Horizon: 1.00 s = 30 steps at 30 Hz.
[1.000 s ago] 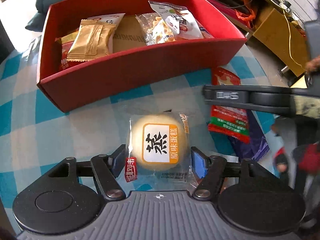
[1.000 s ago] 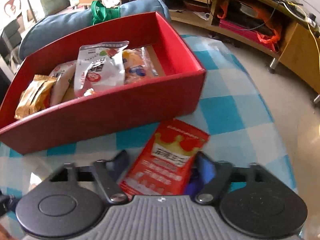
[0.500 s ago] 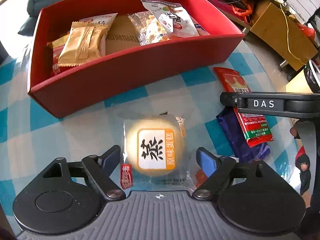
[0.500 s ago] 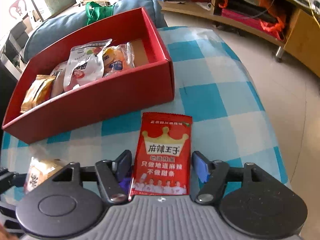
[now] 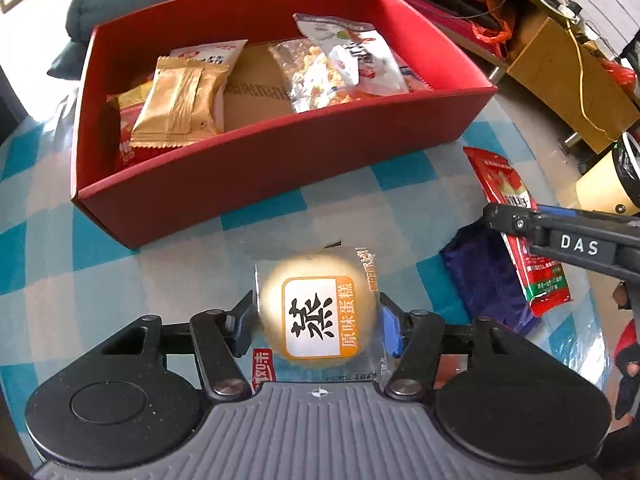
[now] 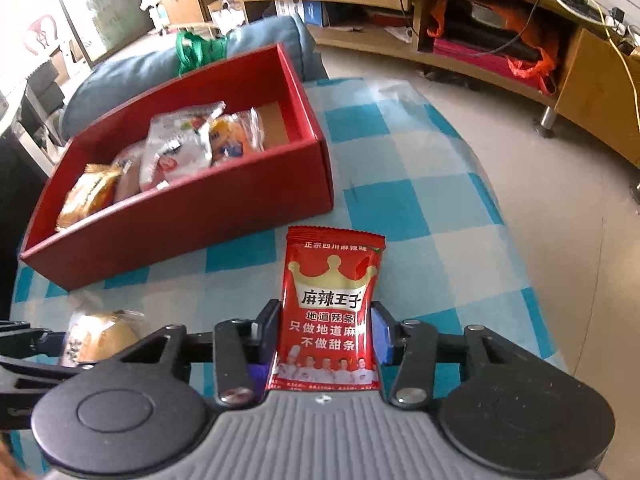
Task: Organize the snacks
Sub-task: 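Lift and carry the cake bun and red spicy-strip pack toward the box with both tools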
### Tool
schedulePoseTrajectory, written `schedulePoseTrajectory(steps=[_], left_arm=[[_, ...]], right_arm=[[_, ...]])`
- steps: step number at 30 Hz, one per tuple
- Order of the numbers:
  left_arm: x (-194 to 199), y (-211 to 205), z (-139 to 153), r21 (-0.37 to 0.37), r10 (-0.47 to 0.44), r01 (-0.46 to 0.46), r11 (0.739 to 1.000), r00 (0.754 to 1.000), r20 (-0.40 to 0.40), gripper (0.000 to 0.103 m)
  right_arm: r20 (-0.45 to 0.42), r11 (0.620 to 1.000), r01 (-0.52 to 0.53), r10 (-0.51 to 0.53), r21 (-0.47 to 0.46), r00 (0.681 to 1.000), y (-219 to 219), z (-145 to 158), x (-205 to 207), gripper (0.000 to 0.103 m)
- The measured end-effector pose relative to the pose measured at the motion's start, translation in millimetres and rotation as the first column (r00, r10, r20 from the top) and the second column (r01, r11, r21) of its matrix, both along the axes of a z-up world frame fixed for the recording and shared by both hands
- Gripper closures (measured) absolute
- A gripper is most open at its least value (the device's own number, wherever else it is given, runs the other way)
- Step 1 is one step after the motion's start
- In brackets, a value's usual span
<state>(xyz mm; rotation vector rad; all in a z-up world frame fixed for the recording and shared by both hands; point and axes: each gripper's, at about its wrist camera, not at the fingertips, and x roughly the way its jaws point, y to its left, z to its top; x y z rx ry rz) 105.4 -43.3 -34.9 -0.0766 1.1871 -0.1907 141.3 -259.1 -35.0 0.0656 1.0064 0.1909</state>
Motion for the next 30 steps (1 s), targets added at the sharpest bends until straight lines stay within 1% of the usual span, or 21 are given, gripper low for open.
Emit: schedulePoseTrajectory(steps=[7,15,24,30], left_arm=[[-4,-9,19,-0.003,-0.036,0.036,0.999,0.997,0.061,0.037],[-5,-9,36,-0.013,-0.036,0.038,0.999,0.993,0.110,0.037],[5,-1,59,-0.020,-0.008,0.012,1.000,0.984,0.177,0.037],[26,10,78,-0.014,0.048,-0.045,0.999,0.970,0.239,0.037]], right_arm=[[0.041,1.000,-0.027,0.026,0.015,0.999,8,17,-7,0.057],[0.089,0.998,-0.056,0.053,0.036,0.995,17,34,-8,0.057],[0.163,0.995,-0.083,0.073,0.060,0.984,32,57,4,0.057],[0.221,0.993,-0.093,0.075,0.075,0.972,41,73,26,0.057]])
